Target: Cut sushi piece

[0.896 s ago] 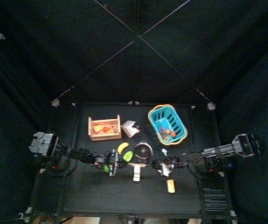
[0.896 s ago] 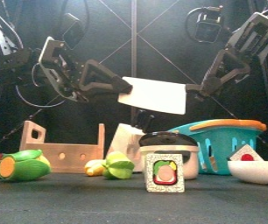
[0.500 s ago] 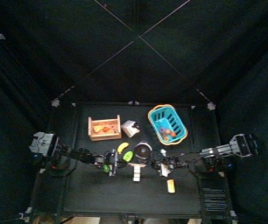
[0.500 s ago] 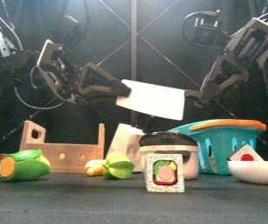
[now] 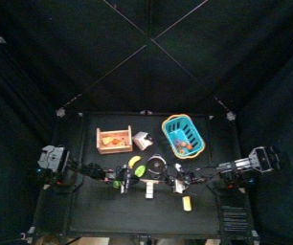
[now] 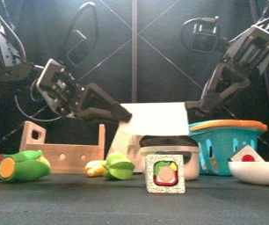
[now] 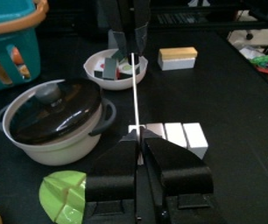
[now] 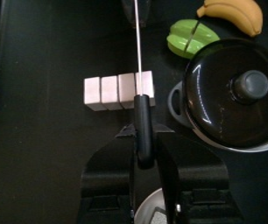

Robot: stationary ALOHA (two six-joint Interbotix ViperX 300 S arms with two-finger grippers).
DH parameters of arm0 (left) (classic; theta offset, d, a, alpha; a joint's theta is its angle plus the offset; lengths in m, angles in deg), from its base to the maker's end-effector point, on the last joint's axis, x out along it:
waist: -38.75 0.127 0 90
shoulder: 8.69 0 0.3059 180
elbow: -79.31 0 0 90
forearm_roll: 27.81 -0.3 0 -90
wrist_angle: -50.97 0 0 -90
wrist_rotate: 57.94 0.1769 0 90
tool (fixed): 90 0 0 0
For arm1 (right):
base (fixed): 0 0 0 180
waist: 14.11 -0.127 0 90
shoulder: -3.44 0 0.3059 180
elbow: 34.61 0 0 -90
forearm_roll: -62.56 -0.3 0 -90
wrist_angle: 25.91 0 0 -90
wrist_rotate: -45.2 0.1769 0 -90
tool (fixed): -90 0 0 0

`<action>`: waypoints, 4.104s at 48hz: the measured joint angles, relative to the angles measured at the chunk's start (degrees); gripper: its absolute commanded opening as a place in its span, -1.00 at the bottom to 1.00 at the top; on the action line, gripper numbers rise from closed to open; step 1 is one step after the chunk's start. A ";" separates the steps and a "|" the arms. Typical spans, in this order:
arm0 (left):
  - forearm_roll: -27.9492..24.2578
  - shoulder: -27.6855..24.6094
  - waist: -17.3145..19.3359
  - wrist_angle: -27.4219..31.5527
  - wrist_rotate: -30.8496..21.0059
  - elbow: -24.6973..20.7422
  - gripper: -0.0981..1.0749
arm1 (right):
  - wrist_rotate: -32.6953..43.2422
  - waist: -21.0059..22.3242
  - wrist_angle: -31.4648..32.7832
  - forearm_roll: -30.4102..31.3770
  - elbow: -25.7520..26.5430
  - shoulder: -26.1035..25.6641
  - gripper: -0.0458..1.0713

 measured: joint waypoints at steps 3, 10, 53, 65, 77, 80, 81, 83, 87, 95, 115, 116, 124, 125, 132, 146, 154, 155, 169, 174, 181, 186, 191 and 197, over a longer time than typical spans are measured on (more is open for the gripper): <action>0.62 -0.35 -0.53 -0.09 -0.09 0.00 -0.10 | 0.00 0.00 0.00 0.00 0.18 0.62 -0.06; 1.67 -0.44 -1.76 0.26 -0.09 0.00 -0.10 | 0.00 0.00 0.00 -0.18 0.35 0.97 -0.06; 4.04 -0.79 -3.43 3.96 -0.09 -1.14 -0.10 | 0.09 -1.23 -0.09 -0.97 0.53 2.81 -0.06; 4.13 -0.79 -3.52 4.75 -0.18 -1.14 -0.10 | 0.09 -1.14 -0.09 -0.97 0.70 3.60 -0.06; 4.39 -1.23 -3.60 6.42 -0.18 -1.41 -0.10 | 0.09 -1.14 -0.09 -0.97 0.88 4.39 -0.06; 4.57 -1.49 -3.69 6.50 -0.18 -1.49 -0.10 | 0.09 -1.23 -0.09 -0.97 0.88 4.39 -0.06; 4.66 -1.58 -3.69 6.50 -0.18 -1.49 -0.10 | 0.09 -1.23 -0.09 -0.88 0.88 4.39 -0.06; 4.75 -1.76 -3.69 6.42 -0.18 -1.58 -0.10 | 0.09 -1.14 -0.09 -0.97 0.88 4.39 -0.06; 4.92 -2.20 -3.78 6.50 -0.18 -1.67 -0.10 | 0.09 -1.14 -0.09 -0.97 0.88 4.66 -0.06; 5.36 -2.81 -3.87 6.50 -0.18 -1.85 -0.10 | 0.09 -1.14 -0.18 -0.97 0.88 5.71 -0.06; 7.65 -4.13 -4.13 8.88 -0.09 -2.64 -0.10 | 0.09 -1.14 -0.18 -0.97 2.11 9.23 -0.06; 7.73 -4.31 -4.04 9.14 -0.26 -2.81 -0.10 | 0.26 -1.14 -0.18 -0.97 2.20 9.58 -0.06; 7.82 -5.27 -4.13 10.81 -0.09 -3.52 -0.10 | 0.18 -1.32 -0.18 -0.97 3.16 11.43 -0.06; 7.82 -5.27 -4.13 10.99 -0.18 -3.52 -0.10 | 0.18 -1.32 -0.18 -0.97 3.34 11.51 -0.06; 7.91 -5.63 -4.31 12.04 -0.09 -4.04 -0.10 | 0.18 -1.58 0.35 -1.14 3.69 12.22 -0.06; 8.00 -5.89 -4.31 12.22 0.00 -4.66 -0.10 | -0.09 -1.85 3.87 -2.55 4.57 12.57 -0.06; 8.00 -5.98 -4.13 12.30 0.18 -4.66 -0.10 | -0.09 -1.85 4.13 -2.37 4.92 12.57 -0.06; 8.00 -5.89 -4.13 12.30 0.18 -4.66 -0.10 | -0.09 -1.76 4.13 -2.37 4.92 12.57 -0.06; 7.82 -5.54 -3.25 12.48 0.18 -4.66 -0.10 | -0.09 -1.49 4.31 -1.93 5.19 12.57 -0.06; 7.82 -5.27 -2.72 12.57 0.18 -4.66 -0.10 | -0.09 -1.14 4.39 -1.67 5.19 12.57 -0.06; 7.73 -4.83 -2.02 12.66 0.26 -4.66 -0.10 | 0.09 -0.88 4.39 -1.05 5.19 12.74 -0.07; 7.65 -4.57 -1.58 12.66 0.26 -4.66 -0.10 | 0.09 -0.62 4.39 -0.62 5.19 12.66 -0.07; 7.56 -4.31 -0.88 12.74 0.35 -4.66 -0.10 | 0.09 0.00 4.57 -0.18 5.19 12.39 -0.07; 7.47 -4.22 0.26 12.66 0.44 -4.66 -0.10 | 0.18 1.05 4.75 0.44 5.19 11.87 -0.07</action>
